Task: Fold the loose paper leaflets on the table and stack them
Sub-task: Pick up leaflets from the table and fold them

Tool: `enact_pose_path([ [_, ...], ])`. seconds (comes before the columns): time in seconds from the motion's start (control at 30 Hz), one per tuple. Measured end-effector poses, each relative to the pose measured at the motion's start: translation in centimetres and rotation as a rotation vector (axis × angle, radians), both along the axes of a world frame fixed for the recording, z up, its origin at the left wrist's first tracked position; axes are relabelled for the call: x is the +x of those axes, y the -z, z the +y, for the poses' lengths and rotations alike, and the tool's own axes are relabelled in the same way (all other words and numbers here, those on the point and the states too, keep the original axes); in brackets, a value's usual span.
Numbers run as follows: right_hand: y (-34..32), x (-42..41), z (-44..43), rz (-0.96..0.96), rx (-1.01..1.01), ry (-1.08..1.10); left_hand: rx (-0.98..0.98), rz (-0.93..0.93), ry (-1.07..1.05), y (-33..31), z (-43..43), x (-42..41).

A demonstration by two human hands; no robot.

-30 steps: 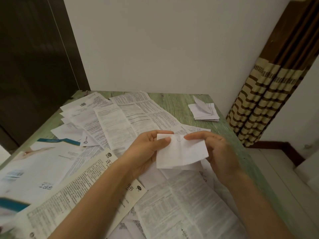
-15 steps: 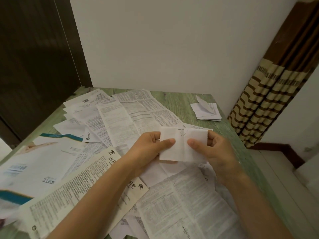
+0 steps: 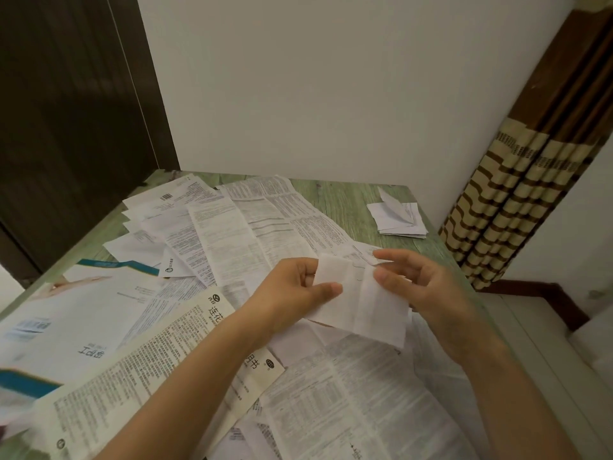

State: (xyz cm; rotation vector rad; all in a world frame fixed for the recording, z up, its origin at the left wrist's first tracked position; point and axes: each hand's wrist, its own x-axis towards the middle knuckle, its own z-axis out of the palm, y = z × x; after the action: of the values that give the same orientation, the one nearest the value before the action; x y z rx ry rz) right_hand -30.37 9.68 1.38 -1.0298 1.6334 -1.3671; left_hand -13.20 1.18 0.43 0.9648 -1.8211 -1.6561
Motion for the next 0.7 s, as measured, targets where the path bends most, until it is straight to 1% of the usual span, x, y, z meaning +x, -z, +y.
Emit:
enact_pose_path([
  [0.1,-0.3,0.1,0.3,-0.005,0.018,-0.072,-0.037,-0.028,0.1,0.1,0.5,0.0],
  [0.17,-0.1,0.4,0.2,0.062,0.042,-0.095,-0.06,-0.049,0.144,0.4,0.6,-0.1],
  [0.23,0.3,0.6,0.0,0.11,0.043,-0.074,-0.078,-0.087,0.146,0.7,0.6,-0.1],
  [0.37,0.7,1.2,-0.1,0.105,0.004,-0.07,-0.059,-0.109,0.11,0.5,0.6,-0.1],
  [0.4,0.7,1.5,-0.2,0.1,-0.011,-0.084,-0.096,-0.106,0.081,0.4,0.6,-0.1],
  [0.5,0.8,2.4,-0.2,0.112,-0.054,-0.113,-0.306,-0.103,-0.06,0.4,1.0,-0.4],
  [0.53,0.8,2.5,-0.3,0.111,-0.067,-0.114,-0.349,-0.094,-0.091,0.4,1.0,-0.4],
  [0.7,0.6,2.9,-0.3,0.105,-0.081,-0.129,-0.409,-0.103,-0.115,0.0,0.8,-0.3],
])
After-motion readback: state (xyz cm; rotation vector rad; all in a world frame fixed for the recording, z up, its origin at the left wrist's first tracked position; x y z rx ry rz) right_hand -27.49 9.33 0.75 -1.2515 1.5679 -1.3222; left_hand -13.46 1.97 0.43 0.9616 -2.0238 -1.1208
